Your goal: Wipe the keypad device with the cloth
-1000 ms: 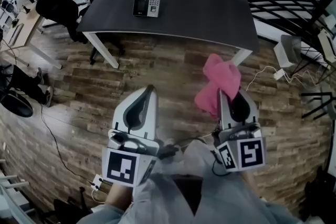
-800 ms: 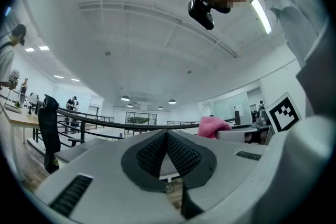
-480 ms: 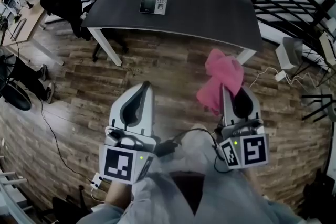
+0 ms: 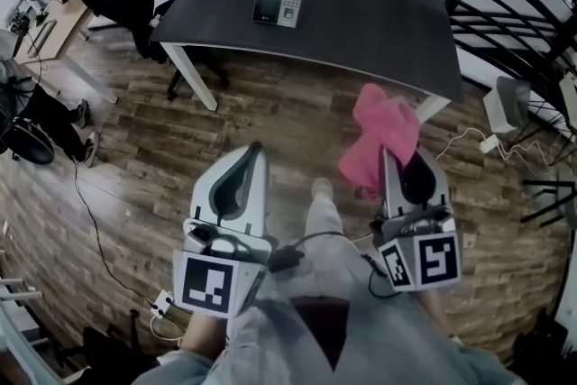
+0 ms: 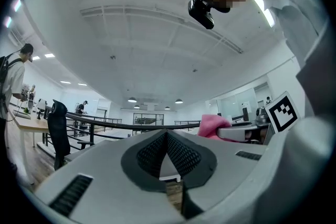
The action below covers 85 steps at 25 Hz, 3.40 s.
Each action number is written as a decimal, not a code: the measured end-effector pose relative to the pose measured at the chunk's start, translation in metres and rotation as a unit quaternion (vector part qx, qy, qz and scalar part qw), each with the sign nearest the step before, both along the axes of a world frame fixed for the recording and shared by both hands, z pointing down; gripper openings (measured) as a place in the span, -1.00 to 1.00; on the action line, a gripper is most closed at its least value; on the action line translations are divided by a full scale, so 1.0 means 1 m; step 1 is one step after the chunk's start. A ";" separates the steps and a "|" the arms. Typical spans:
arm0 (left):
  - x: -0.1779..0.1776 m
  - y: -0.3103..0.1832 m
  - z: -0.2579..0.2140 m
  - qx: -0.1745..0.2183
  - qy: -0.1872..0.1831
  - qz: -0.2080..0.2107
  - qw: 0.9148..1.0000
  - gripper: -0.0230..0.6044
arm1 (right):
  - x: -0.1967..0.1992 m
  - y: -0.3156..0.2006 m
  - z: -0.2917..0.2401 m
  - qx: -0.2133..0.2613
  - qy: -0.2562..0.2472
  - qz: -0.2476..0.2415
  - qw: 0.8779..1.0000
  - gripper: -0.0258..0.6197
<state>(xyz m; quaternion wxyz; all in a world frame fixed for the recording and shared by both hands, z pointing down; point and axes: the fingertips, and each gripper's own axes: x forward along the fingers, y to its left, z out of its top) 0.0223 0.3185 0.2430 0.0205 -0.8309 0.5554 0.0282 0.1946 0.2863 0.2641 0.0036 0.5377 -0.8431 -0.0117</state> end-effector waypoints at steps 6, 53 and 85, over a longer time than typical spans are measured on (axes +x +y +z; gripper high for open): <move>-0.002 -0.022 0.006 -0.008 -0.005 -0.021 1.000 -0.92 | 0.008 -0.034 0.002 -0.003 -0.012 -0.005 1.000 -0.70; -0.036 -0.242 -0.015 0.016 -0.010 -0.215 0.976 -0.92 | -0.043 -0.336 -0.003 0.001 -0.013 -0.187 0.982 -0.69; -0.036 -0.342 -0.017 0.019 -0.024 -0.118 0.993 -0.92 | -0.035 -0.387 0.023 -0.031 -0.014 -0.105 0.994 -0.69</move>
